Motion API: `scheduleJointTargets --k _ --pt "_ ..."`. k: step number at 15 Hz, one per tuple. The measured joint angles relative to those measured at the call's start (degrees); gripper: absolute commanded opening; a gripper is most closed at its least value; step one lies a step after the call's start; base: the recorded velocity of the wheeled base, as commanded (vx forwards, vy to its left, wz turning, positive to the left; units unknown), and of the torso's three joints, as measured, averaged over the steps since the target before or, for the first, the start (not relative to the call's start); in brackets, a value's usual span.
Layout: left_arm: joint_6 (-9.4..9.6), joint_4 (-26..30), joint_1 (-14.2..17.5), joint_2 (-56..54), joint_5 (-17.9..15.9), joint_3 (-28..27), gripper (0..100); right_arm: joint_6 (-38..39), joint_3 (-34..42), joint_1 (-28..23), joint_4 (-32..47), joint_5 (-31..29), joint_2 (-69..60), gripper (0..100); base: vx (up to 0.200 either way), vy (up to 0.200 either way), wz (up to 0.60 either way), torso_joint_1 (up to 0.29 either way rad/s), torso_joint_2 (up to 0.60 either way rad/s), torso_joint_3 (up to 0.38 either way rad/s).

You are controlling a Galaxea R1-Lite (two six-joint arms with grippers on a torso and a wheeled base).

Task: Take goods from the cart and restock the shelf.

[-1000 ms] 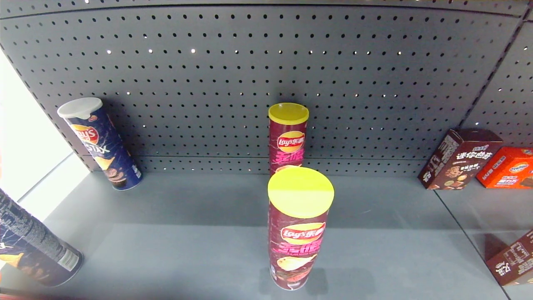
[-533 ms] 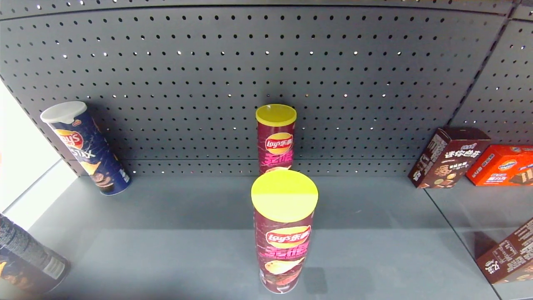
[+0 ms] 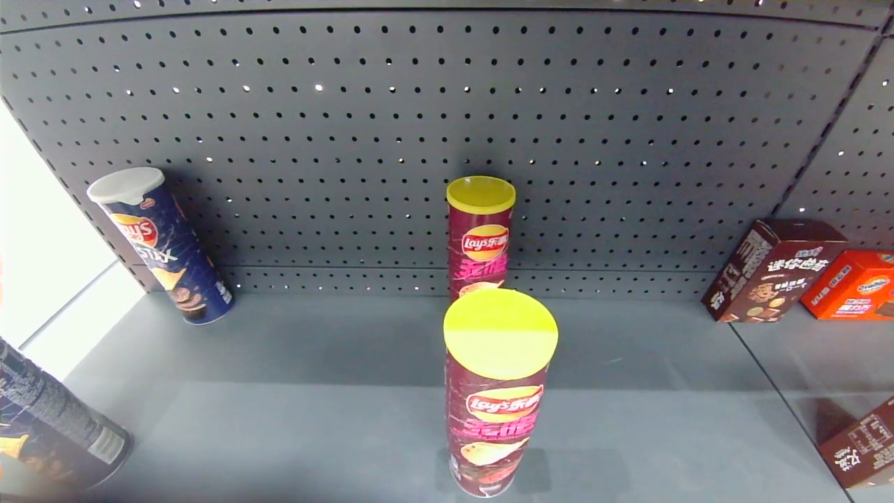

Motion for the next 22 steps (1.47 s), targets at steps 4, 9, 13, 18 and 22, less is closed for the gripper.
scheduleJointTargets --k 4,9,13,18,22 --pt "0.0 0.0 -0.05 0.0 -0.01 0.0 100 0.0 0.0 0.0 0.0 -0.02 0.0 100 0.0 0.0 0.0 0.0 0.0 0.0" --pt "0.04 0.0 -0.05 0.0 0.0 0.0 100 0.02 0.0 -0.02 -0.02 -0.02 0.02 100 0.0 0.0 0.0 0.0 0.0 0.0" --pt "0.04 0.02 -0.07 0.0 0.0 0.02 100 0.0 0.0 -0.02 -0.02 -0.02 0.02 100 -0.05 0.0 0.0 0.001 0.0 -0.001" --pt "0.09 -0.02 -0.07 0.0 0.0 0.02 100 0.0 0.0 -0.02 -0.02 -0.02 0.02 100 -0.04 0.0 0.0 0.003 0.0 -0.001" --pt "0.04 0.0 -0.07 0.0 -0.01 -0.02 100 0.0 0.0 -0.02 -0.02 -0.02 0.02 100 0.0 0.0 0.0 0.0 0.0 0.0"
